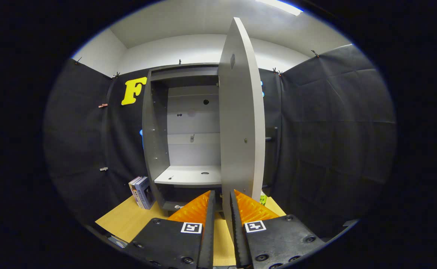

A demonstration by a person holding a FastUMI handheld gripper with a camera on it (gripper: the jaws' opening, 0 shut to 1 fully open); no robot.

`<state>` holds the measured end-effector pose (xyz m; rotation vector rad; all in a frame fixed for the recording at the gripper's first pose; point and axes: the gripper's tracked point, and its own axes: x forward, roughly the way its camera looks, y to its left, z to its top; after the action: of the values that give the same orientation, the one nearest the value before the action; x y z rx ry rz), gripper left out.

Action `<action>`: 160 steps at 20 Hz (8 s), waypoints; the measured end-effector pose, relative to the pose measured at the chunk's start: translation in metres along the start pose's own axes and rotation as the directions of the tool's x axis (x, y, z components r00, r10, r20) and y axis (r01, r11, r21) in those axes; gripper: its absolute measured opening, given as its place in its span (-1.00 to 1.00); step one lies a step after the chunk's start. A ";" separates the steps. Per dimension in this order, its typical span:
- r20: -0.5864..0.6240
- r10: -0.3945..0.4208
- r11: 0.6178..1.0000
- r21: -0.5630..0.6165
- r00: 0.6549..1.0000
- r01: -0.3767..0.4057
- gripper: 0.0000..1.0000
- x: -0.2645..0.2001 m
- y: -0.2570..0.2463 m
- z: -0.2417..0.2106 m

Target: Open the shoe cabinet door, grab the shoes and put them into the shoe cabinet, then close the shoe cabinet door.

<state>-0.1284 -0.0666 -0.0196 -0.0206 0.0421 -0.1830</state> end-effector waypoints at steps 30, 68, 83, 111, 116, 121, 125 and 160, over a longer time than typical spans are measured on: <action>-0.444 0.104 0.994 0.007 0.890 -0.113 -0.20 0.102 0.150 -0.276; -0.538 -0.048 0.990 -0.137 0.842 -0.031 -0.24 0.173 0.139 -0.474; -0.544 -0.026 0.998 -0.063 0.839 -0.010 -0.75 0.163 0.141 -0.442; -0.413 -0.077 0.996 0.005 0.907 0.086 -0.76 0.199 0.166 -0.153; -0.387 -0.077 0.996 0.005 0.919 0.085 -0.76 0.235 0.170 -0.119; -0.382 -0.057 0.996 0.035 0.922 0.076 -0.76 0.275 0.176 -0.099; -0.381 -0.065 0.994 0.053 0.922 0.092 -0.76 0.307 0.168 -0.085; -0.423 -0.041 0.999 0.008 0.905 0.049 0.24 0.505 0.178 -0.123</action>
<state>0.3949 0.0145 -0.1666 0.0370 0.4753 -0.2320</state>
